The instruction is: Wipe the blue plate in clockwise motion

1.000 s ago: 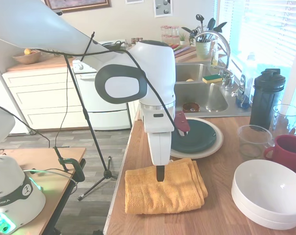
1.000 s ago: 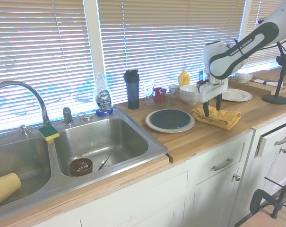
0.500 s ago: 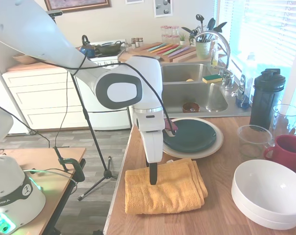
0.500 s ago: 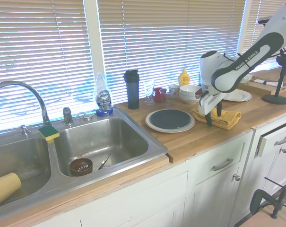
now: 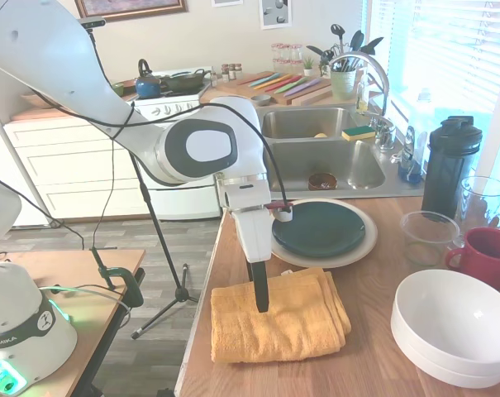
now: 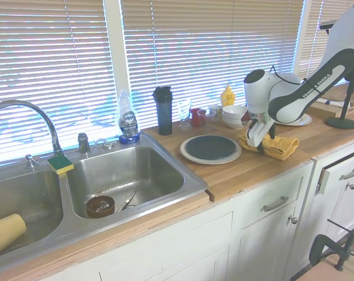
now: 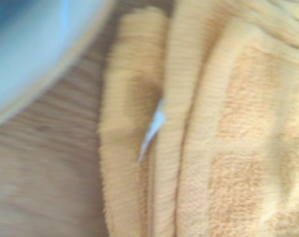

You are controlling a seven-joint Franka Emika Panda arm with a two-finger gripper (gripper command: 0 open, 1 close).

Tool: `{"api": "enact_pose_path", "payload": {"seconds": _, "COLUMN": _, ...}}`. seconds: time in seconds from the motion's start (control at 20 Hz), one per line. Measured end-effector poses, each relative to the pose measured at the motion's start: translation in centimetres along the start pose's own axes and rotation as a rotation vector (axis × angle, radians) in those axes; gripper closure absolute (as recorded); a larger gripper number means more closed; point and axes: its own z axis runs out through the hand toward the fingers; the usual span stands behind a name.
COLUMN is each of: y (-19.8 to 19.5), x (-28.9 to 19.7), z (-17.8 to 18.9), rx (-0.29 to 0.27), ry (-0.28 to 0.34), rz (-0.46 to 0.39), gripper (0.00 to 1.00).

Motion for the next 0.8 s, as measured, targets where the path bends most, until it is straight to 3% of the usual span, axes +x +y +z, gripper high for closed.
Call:
{"api": "enact_pose_path", "payload": {"seconds": 0.3, "y": 0.62, "x": 0.30, "z": 0.85, "rx": -0.057, "ry": 0.059, "rz": -0.013, "gripper": 0.00}}
{"api": "enact_pose_path", "payload": {"seconds": 0.35, "y": 0.63, "x": 0.30, "z": 0.89, "rx": -0.060, "ry": 0.063, "rz": -0.014, "gripper": 1.00}}
{"api": "enact_pose_path", "payload": {"seconds": 0.8, "y": 0.85, "x": 0.37, "z": 1.14, "rx": -0.069, "ry": 0.071, "rz": -0.018, "gripper": 1.00}}
